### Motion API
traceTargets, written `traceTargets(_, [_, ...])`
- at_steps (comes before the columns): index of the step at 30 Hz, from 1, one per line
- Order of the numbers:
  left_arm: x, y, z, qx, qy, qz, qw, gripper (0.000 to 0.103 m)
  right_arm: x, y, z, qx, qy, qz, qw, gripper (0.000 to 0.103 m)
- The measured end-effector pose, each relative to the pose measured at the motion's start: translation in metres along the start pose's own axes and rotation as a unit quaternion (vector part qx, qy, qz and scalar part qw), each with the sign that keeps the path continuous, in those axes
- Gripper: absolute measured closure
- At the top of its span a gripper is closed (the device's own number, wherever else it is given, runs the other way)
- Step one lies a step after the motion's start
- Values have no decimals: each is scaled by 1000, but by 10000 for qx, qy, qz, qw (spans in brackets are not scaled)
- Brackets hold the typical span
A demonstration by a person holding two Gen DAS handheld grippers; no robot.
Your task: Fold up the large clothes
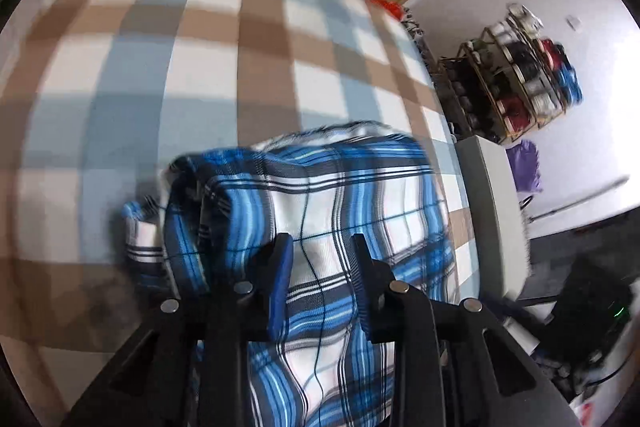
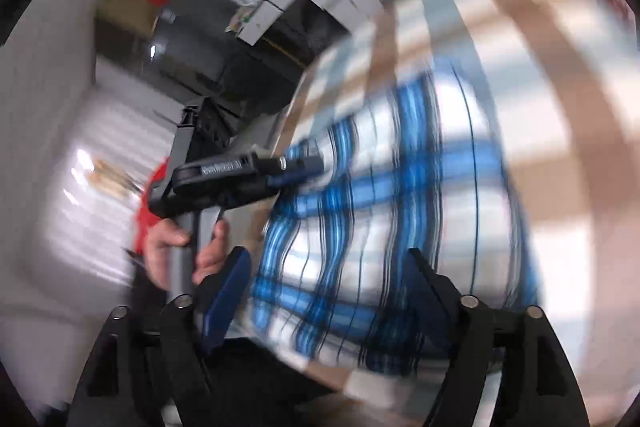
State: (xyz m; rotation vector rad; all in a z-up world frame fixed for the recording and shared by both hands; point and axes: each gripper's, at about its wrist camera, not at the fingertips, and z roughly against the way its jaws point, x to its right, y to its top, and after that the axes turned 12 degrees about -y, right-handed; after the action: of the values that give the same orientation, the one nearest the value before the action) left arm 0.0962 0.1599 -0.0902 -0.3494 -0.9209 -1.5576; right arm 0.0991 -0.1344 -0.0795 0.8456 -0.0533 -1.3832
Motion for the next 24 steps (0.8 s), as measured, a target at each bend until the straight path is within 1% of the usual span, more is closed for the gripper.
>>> traceTargets(1, [7, -1, 4, 73, 26, -234, 9997, 71, -5, 6, 2, -5, -155, 180, 9997, 10])
traceTargets(2, [17, -2, 7, 162, 67, -467, 9988, 62, -13, 12, -1, -50, -457, 446, 9979, 8])
traceTargets(3, [20, -3, 6, 144, 193, -517, 9984, 42, -19, 15, -4, -162, -833, 706, 9939, 8])
traceTargets(4, [20, -1, 2, 82, 380, -506, 9980, 41, -25, 15, -10, -339, -1246, 1042, 9861, 8])
traceTargets(5, [16, 2, -3, 19, 441, -503, 9978, 41, -32, 10, -20, -527, -1553, 1419, 9762, 8])
traceTargets(6, [11, 5, -9, -107, 477, -468, 9977, 41, -37, 4, -30, -771, -1714, 1746, 9665, 8])
traceTargets(7, [5, 8, -13, -148, 537, -402, 9976, 41, -38, -3, -36, -937, -1715, 1880, 9625, 8])
traceTargets(8, [1, 11, -17, -177, 519, -326, 9980, 41, -36, -12, -44, -1212, -1669, 2003, 9578, 8])
traceTargets(9, [-5, 13, -21, -229, 467, -207, 9984, 41, -30, -21, -54, -1475, -1642, 2008, 9544, 8])
traceTargets(10, [-12, 13, -23, -249, 409, -70, 9988, 41, -25, -23, -63, -1618, -1687, 1979, 9519, 7])
traceTargets(12, [-17, 8, -23, -167, 325, 27, 9993, 41, -19, -31, -76, -1682, -1707, 1992, 9502, 5])
traceTargets(14, [-19, 3, -21, -130, 272, -6, 9995, 42, -13, -33, -82, -1744, -1568, 1935, 9527, 0])
traceTargets(17, [-23, -5, -16, 3, 130, 7, 9999, 42, -2, -31, -90, -1785, -1485, 1719, 9574, 0])
traceTargets(19, [-19, -8, -8, 54, 150, -7, 9999, 42, -2, -32, -93, -1781, -1576, 1823, 9540, 0])
traceTargets(20, [-15, -10, 1, 58, 202, 62, 9998, 41, -5, -33, -93, -1859, -1625, 1969, 9488, 0])
traceTargets(21, [-10, -12, 8, 51, 237, 129, 9996, 41, -8, -30, -90, -2077, -1575, 2168, 9408, 0])
traceTargets(22, [-2, -18, 15, 59, 162, 92, 9998, 41, -10, -23, -84, -2247, -1475, 2220, 9373, 0])
traceTargets(23, [2, -23, 18, 86, 48, 21, 9999, 41, -10, -10, -74, -2263, -1437, 2126, 9397, 2])
traceTargets(24, [11, -35, 26, 119, -73, -116, 9998, 41, -10, 5, -63, -2111, -1411, 1978, 9468, 0])
